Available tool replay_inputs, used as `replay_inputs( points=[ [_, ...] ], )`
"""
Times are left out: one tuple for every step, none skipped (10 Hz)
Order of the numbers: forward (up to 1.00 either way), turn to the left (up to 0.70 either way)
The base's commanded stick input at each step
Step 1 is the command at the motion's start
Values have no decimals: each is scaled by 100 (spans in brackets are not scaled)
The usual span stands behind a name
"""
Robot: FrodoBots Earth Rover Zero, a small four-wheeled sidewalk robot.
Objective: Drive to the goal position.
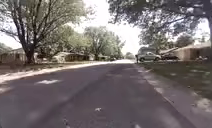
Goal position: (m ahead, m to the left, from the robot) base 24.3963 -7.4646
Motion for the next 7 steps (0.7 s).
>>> replay_inputs(
  points=[
    [70,0],
    [70,0],
    [70,0],
    [70,0],
    [70,0],
    [70,0],
    [70,0]
  ],
)
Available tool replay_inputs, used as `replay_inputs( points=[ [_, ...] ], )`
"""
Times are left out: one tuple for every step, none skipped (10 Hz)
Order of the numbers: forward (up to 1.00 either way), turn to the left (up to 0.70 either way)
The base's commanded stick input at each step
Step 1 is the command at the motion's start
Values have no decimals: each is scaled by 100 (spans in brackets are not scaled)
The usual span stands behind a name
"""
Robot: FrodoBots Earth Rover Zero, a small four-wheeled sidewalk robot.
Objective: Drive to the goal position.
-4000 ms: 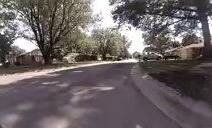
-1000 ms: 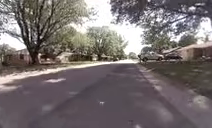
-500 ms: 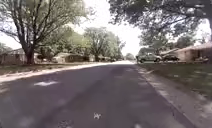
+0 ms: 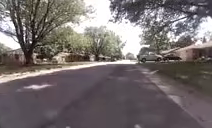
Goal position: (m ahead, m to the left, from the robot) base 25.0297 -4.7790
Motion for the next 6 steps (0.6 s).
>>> replay_inputs(
  points=[
    [70,-20],
    [70,-35],
    [70,-35],
    [70,-35],
    [70,-35],
    [70,0]
  ],
)
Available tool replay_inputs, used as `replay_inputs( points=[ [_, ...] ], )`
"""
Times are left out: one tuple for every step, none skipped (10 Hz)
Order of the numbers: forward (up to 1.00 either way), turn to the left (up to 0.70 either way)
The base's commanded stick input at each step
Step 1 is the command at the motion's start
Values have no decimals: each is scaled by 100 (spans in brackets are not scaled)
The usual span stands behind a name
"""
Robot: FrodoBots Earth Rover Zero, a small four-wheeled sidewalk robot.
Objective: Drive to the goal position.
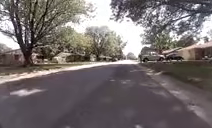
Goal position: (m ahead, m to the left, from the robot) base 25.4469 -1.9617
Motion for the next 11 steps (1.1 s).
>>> replay_inputs(
  points=[
    [70,0],
    [70,0],
    [70,0],
    [70,0],
    [70,0],
    [70,0],
    [70,0],
    [70,0],
    [70,0],
    [70,0],
    [70,0]
  ],
)
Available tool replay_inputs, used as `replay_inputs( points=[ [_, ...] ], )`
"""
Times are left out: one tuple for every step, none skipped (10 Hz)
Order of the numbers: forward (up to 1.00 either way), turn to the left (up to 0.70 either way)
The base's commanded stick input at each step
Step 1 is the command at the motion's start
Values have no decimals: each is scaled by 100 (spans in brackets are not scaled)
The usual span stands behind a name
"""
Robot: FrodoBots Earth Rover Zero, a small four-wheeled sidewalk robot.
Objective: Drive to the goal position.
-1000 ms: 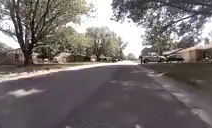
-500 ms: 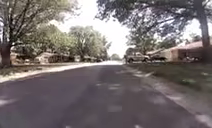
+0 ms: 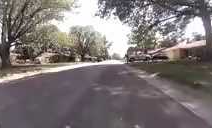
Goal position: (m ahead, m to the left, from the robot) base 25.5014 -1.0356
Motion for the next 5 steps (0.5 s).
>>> replay_inputs(
  points=[
    [70,0],
    [70,0],
    [70,0],
    [70,0],
    [70,0]
  ],
)
